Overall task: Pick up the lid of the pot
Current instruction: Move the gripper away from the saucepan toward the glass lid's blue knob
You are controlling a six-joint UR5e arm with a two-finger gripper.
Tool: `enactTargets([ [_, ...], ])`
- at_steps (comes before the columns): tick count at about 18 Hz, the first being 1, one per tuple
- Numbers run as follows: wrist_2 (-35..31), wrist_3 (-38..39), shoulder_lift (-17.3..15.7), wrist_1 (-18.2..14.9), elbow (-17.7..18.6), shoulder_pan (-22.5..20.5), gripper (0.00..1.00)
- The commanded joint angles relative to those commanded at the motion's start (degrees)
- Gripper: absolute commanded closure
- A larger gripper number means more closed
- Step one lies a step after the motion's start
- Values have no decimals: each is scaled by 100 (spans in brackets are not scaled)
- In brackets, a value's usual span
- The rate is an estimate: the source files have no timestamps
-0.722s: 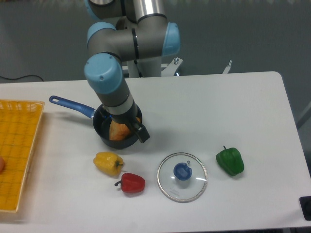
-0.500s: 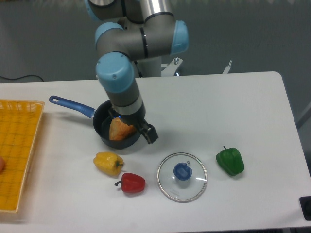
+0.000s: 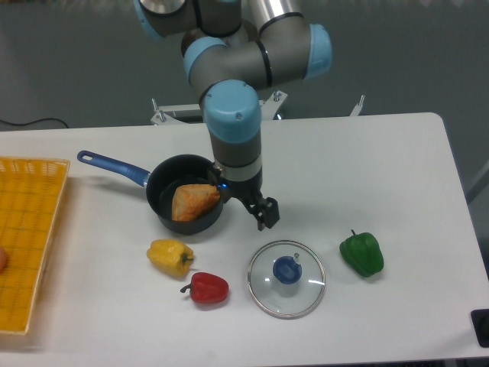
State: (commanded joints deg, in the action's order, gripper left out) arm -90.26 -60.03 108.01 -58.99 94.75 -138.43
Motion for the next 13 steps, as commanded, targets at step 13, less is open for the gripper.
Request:
enactTargets([
  [13, -220, 87, 598, 440, -26, -369, 0],
])
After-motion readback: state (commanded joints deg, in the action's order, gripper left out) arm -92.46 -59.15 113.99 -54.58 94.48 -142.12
